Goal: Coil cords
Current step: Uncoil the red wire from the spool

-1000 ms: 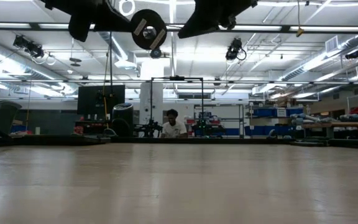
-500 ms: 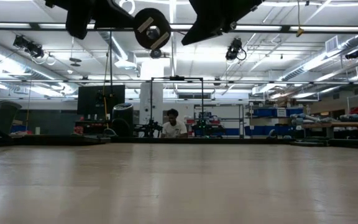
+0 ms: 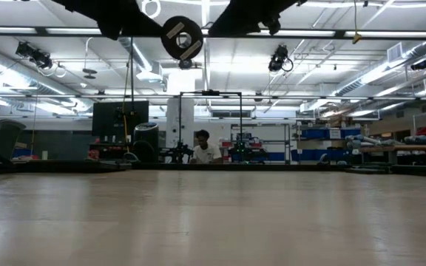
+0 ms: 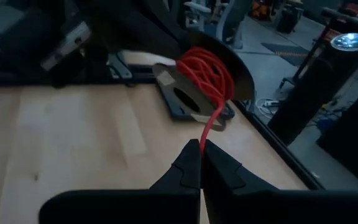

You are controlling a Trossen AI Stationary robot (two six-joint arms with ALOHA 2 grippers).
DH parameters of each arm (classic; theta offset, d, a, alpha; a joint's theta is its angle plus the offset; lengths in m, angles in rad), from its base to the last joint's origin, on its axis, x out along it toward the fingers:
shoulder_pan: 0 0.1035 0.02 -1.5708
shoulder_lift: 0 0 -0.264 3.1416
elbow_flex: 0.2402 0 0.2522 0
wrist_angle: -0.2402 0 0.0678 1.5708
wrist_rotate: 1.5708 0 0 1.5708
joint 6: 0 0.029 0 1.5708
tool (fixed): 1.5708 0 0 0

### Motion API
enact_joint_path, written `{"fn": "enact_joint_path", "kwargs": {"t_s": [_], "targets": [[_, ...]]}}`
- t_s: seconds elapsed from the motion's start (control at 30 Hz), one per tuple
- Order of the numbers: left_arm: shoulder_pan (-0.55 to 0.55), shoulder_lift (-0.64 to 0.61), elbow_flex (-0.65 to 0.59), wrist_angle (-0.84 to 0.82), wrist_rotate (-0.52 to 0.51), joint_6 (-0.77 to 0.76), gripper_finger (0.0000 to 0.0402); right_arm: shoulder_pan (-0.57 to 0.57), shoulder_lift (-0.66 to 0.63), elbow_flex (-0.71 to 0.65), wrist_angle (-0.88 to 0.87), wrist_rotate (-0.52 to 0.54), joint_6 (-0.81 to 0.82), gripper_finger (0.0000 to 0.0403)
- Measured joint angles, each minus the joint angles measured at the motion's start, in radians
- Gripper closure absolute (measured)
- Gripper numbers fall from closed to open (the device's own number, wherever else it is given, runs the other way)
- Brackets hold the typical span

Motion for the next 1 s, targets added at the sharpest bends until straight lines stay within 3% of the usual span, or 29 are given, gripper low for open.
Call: {"fn": "enact_joint_path", "kwargs": {"t_s": [0.57, 1.0], "targets": [[0.009, 0.0, 0.0, 0.018, 0.037, -0.298, 0.0401, 0.005, 0.0, 0.0, 0.057, -0.141, 0.198, 0.0403], [0.009, 0.0, 0.0, 0.026, 0.015, -0.33, 0.0401, 0.03, 0.0, 0.0, 0.064, -0.154, 0.211, 0.0403]]}}
